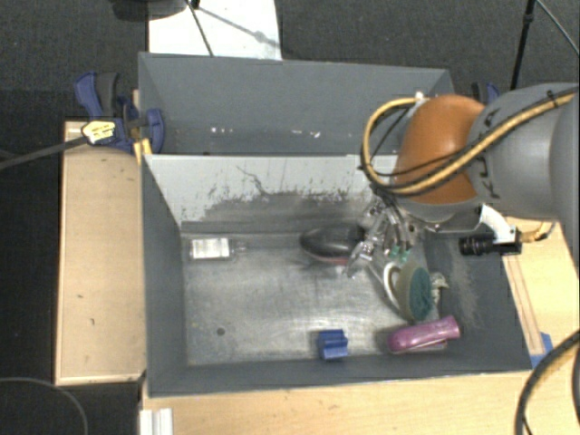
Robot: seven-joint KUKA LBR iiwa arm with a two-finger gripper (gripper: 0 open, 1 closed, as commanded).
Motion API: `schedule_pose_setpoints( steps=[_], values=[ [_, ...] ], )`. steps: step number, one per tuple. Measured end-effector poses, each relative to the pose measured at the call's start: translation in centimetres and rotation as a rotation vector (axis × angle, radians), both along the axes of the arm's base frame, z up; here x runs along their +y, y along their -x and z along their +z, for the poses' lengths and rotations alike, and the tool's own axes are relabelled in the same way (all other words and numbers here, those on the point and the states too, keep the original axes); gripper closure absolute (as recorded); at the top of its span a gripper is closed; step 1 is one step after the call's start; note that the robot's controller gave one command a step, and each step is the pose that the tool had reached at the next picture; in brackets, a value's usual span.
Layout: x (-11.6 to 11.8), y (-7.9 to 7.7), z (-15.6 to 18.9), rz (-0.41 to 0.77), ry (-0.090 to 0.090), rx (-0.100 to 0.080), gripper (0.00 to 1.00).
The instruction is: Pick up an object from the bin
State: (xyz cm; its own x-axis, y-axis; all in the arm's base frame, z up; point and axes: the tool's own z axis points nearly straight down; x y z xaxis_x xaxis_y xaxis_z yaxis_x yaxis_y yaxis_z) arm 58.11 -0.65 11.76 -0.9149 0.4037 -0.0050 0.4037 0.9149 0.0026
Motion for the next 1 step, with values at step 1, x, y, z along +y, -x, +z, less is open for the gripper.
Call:
schedule_pose_setpoints(
  steps=[1],
  values=[
    [-0.01,-0.18,6.41,0.003,0.000,-0.002,1.00]
  ],
)
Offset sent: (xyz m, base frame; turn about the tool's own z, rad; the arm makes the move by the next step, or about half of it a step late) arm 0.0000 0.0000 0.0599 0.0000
